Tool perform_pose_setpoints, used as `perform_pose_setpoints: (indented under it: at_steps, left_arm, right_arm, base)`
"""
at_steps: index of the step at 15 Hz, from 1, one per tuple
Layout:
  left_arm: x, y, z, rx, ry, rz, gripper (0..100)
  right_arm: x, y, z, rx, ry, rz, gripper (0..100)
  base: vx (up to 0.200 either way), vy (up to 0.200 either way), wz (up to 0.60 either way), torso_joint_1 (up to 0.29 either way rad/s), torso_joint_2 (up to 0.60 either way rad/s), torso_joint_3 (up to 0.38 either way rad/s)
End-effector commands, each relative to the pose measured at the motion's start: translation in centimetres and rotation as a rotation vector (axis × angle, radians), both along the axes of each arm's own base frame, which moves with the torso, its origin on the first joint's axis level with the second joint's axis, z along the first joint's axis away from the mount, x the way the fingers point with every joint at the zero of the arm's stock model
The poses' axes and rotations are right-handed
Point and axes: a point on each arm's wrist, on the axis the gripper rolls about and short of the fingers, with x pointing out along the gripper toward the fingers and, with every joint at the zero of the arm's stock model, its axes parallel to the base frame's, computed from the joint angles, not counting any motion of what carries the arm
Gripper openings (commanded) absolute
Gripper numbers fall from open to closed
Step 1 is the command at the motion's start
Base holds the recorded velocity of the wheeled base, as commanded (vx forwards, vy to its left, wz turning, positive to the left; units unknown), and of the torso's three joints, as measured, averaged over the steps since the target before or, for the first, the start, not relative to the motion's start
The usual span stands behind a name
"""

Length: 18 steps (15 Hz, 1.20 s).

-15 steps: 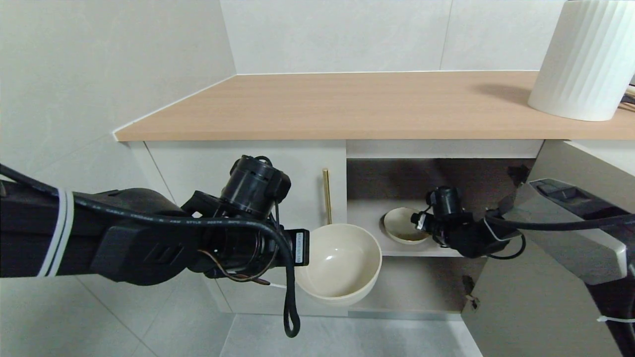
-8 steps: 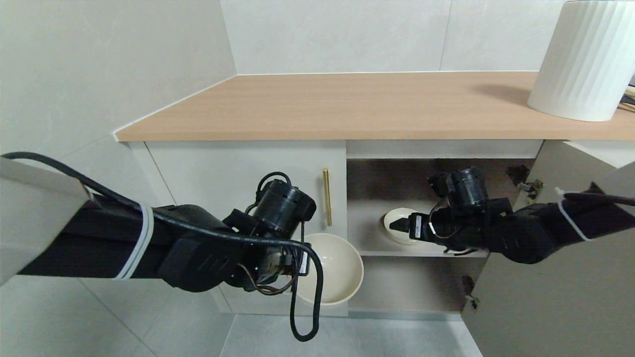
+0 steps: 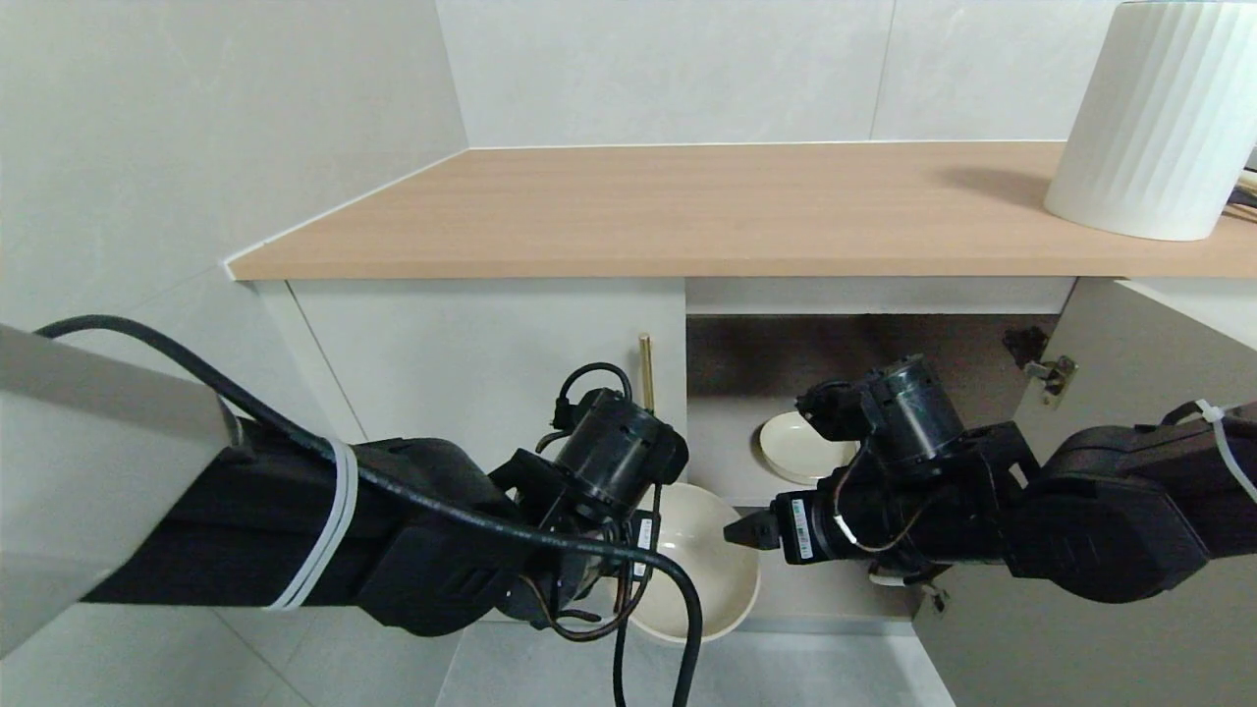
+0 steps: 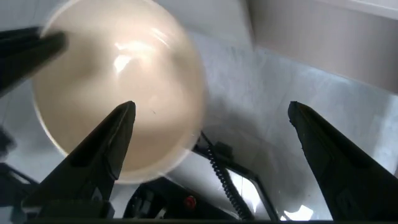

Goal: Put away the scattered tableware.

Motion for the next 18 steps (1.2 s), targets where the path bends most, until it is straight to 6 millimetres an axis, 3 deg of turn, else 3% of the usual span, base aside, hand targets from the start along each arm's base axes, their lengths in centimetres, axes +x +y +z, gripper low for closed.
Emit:
perform_pose_setpoints:
  at_steps: [1, 4, 5, 17, 18]
  left_arm:
    - [-0.7, -0.2, 0.8, -0.012, -0.018, -0.017, 0]
    - [-1.5, -0.7, 0.9, -0.005, -0.025, -0.034, 0]
    - [-1.5, -0.7, 0.8, 0.001, -0.027, -0.031, 0]
    - [-1.4, -0.8, 0.4, 0.009, -0.019, -0.028, 0]
    - [-1.4, -0.8, 0.4, 0.009, -0.019, -0.028, 100]
  right_arm:
    - [0.1, 0.5, -0.6, -0.013, 0.014, 0.007, 100]
    - [0.2, 0.9, -1.3, -0.028, 0.028, 0.013, 100]
    - [0.2, 0.9, -1.4, -0.027, 0.029, 0.012, 0]
    - [0.1, 1.1, -1.7, -0.032, 0.035, 0.018, 0]
    - [0.1, 1.2, -1.7, -0.033, 0.036, 0.020, 0]
  base:
    - [0.000, 0.000, 0.00, 0.000, 0.00, 0.000]
    - [0.000, 0.000, 0.00, 0.000, 0.00, 0.000]
    - [0.000, 0.000, 0.00, 0.000, 0.00, 0.000]
    - [0.000, 0.000, 0.00, 0.000, 0.00, 0.000]
    - [0.000, 0.000, 0.00, 0.000, 0.00, 0.000]
